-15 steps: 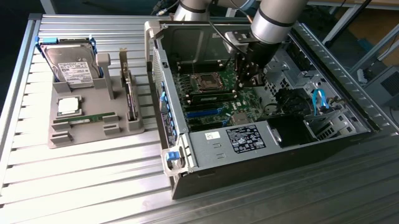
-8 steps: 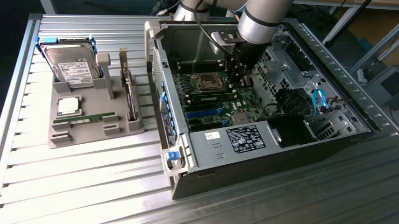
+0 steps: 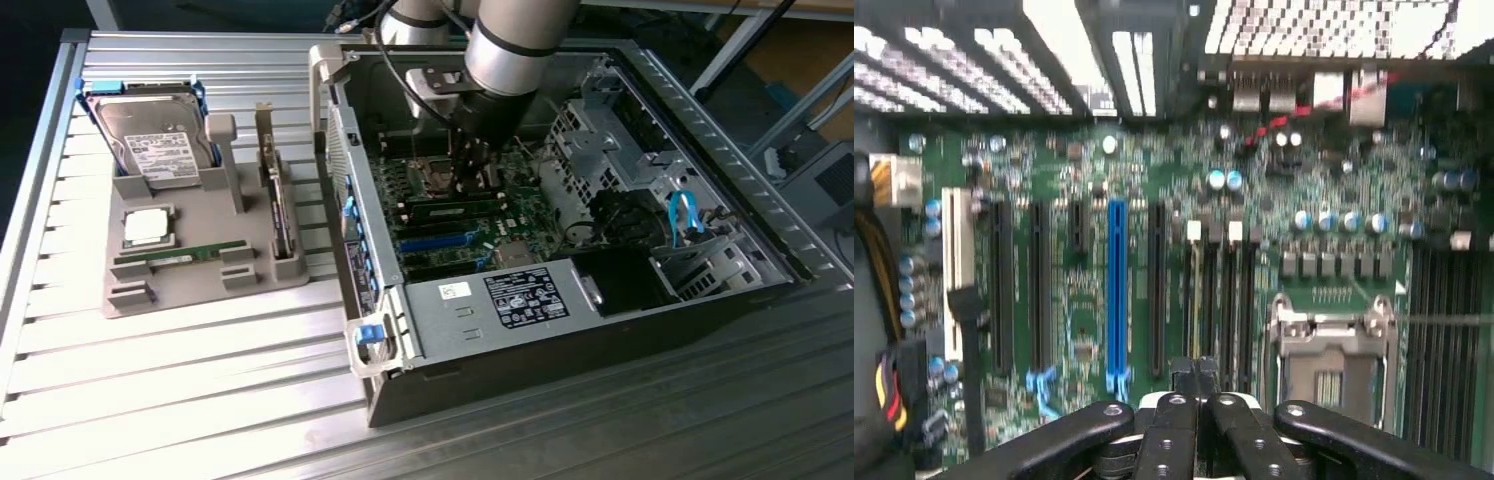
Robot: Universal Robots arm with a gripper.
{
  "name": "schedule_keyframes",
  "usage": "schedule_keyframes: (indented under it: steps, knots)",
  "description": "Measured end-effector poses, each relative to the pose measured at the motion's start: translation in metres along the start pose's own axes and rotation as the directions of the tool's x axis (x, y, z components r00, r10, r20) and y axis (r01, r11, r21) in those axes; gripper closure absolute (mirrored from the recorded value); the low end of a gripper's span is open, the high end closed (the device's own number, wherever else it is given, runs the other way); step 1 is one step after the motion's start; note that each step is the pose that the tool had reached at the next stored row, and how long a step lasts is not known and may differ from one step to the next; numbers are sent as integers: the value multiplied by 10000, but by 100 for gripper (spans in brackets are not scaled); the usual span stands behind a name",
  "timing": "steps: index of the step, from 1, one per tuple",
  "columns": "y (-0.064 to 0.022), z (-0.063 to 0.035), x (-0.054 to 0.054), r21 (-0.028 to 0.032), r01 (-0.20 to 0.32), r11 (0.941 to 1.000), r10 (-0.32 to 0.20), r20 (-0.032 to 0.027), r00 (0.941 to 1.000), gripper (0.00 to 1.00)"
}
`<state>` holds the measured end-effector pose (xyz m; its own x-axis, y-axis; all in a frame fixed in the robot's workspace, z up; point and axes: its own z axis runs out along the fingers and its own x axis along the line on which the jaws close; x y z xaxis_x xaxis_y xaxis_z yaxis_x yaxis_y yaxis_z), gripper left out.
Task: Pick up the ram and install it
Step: 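Press down the ram until it locks into place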
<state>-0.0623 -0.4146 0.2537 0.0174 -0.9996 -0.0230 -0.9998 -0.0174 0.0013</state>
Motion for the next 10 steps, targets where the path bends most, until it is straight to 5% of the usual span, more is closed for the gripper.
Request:
schedule_keyframes:
  steps: [4,10]
  knots:
    - [140,0,-3,7,0,10000,0,0,10000,90]
    - [211,0,-4,6,2,10000,-2,-1,10000,90]
